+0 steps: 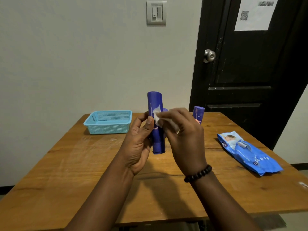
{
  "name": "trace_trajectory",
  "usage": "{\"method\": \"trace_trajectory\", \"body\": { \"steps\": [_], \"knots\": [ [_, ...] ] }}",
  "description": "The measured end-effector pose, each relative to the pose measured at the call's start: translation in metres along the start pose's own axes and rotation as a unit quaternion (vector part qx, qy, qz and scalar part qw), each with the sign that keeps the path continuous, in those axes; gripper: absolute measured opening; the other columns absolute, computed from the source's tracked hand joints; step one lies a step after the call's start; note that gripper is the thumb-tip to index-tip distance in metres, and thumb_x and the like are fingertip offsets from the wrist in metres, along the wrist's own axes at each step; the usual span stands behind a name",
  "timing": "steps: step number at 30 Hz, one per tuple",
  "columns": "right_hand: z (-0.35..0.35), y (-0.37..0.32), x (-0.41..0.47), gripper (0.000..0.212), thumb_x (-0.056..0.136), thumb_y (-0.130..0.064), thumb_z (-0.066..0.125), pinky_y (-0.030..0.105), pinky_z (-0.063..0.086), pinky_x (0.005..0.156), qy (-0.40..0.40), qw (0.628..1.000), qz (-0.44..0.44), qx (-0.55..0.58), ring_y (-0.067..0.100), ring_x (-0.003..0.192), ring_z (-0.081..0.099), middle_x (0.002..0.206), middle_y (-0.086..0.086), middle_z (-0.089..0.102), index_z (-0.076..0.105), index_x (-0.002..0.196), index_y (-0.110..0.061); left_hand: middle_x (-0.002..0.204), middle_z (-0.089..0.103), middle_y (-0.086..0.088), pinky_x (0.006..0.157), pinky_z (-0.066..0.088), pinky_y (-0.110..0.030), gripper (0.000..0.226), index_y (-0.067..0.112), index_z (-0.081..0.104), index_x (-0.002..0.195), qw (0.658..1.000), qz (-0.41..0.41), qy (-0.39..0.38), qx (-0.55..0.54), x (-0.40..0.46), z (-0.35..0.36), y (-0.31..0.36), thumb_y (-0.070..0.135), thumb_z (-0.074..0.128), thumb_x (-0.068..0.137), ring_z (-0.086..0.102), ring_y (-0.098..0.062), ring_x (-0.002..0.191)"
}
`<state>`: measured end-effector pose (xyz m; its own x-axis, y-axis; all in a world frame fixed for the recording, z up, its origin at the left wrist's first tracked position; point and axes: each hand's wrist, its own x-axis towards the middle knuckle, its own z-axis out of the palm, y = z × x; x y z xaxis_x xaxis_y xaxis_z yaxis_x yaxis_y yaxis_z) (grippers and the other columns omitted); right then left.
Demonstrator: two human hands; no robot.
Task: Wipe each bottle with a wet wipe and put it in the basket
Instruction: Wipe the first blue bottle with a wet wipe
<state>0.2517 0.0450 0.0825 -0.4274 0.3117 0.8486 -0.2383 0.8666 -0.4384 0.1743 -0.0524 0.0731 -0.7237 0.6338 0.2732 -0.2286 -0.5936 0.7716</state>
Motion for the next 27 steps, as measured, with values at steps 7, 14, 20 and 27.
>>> {"method": "trace_trajectory", "body": {
  "steps": [7, 14, 20, 27],
  "knots": [
    [0.000, -0.006, 0.027, 0.021, 0.086, -0.010, 0.070, 0.001, 0.042, 0.082, -0.029, 0.999, -0.010, -0.013, -0.001, 0.094, 0.054, 0.107, 0.000, 0.064, 0.069, 0.107, -0.014, 0.105, 0.073, -0.005, 0.080, 0.059, -0.031, 0.055, 0.009, 0.048, 0.138, 1.000, 0.000, 0.004, -0.010, 0.000, 0.002, 0.000, 0.022, 0.060, 0.086, 0.071, -0.014, 0.094],
    [-0.001, 0.000, -0.022, 0.025, 0.081, -0.018, 0.065, 0.005, 0.046, 0.081, -0.076, 0.997, -0.018, -0.012, 0.005, 0.105, 0.056, 0.110, 0.000, 0.064, 0.069, 0.106, -0.015, 0.103, 0.074, -0.007, 0.084, 0.059, -0.032, 0.053, 0.010, 0.050, 0.133, 0.998, 0.007, 0.057, -0.031, 0.001, -0.006, -0.004, 0.026, 0.060, 0.083, 0.072, -0.018, 0.093],
    [0.001, 0.001, -0.023, 0.024, 0.080, -0.017, 0.065, 0.019, 0.053, 0.077, -0.073, 0.995, -0.055, -0.052, 0.014, 0.099, 0.060, 0.104, 0.004, 0.064, 0.071, 0.102, -0.011, 0.084, 0.075, -0.006, 0.065, 0.061, -0.029, 0.060, 0.005, 0.052, 0.131, 0.993, 0.011, 0.111, -0.024, 0.004, 0.000, -0.007, 0.032, 0.063, 0.079, 0.073, -0.017, 0.079],
    [-0.007, 0.007, -0.021, 0.021, 0.085, -0.019, 0.065, 0.005, 0.044, 0.085, -0.061, 0.997, 0.014, 0.040, -0.002, 0.102, 0.056, 0.108, -0.005, 0.064, 0.069, 0.105, -0.014, 0.114, 0.067, -0.019, 0.094, 0.056, -0.043, 0.037, 0.010, 0.055, 0.124, 0.992, 0.020, 0.105, -0.059, 0.002, -0.002, -0.006, 0.028, 0.054, 0.093, 0.065, -0.031, 0.110]
  ]
}}
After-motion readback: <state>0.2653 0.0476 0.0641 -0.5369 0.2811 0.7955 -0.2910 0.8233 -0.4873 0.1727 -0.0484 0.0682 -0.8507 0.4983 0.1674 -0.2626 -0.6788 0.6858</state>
